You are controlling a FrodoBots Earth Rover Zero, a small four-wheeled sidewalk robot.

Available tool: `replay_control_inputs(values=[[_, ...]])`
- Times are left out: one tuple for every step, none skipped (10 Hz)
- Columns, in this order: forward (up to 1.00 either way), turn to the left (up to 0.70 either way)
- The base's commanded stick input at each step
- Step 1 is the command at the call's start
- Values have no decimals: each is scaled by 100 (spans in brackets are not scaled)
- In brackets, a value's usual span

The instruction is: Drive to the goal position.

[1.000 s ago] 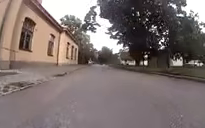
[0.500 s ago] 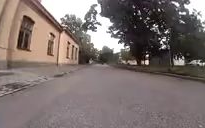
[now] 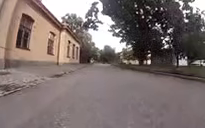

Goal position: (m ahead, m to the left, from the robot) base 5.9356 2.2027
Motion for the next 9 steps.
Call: replay_control_inputs(values=[[70, 0], [70, 0], [70, 0], [70, 0], [70, 0], [70, 0], [70, 0], [70, 0], [70, 0]])
